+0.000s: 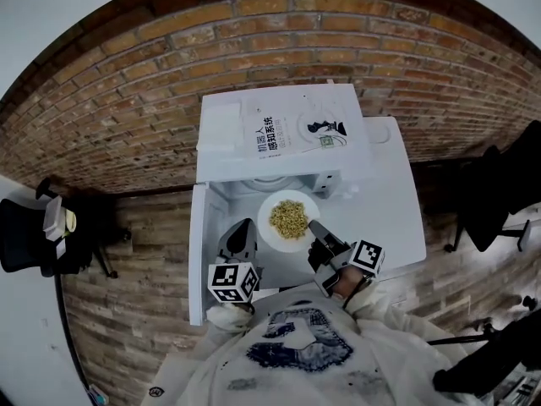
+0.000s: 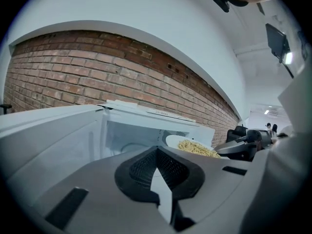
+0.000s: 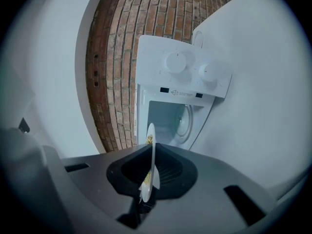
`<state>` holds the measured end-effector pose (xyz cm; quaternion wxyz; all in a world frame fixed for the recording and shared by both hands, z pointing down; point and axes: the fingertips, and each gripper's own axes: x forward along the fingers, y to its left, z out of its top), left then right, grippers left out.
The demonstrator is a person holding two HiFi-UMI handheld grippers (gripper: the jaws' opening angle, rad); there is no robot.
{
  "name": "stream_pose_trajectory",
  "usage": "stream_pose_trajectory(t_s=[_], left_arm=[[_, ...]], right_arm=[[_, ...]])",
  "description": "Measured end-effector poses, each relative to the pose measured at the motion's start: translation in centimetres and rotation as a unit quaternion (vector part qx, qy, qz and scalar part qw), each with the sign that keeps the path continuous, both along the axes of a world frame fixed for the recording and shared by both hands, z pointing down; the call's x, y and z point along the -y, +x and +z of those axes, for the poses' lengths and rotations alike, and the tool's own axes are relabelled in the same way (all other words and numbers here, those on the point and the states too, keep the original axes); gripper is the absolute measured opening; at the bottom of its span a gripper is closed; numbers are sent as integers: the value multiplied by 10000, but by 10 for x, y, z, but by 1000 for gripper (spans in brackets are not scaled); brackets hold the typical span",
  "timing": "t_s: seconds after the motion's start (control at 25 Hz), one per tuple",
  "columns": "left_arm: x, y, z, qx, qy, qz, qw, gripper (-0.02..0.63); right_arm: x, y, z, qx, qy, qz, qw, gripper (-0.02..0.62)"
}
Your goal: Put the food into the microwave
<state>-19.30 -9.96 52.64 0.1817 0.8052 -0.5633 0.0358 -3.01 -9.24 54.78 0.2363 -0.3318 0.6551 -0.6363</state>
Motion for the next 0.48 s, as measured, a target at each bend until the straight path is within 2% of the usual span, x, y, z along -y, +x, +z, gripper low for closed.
stream_pose_trajectory(t_s=[0.48], left_arm=[[23, -1, 22, 172, -9, 25, 9998, 8]], right_arm=[[25, -3, 24, -111, -186, 94, 9997, 23]])
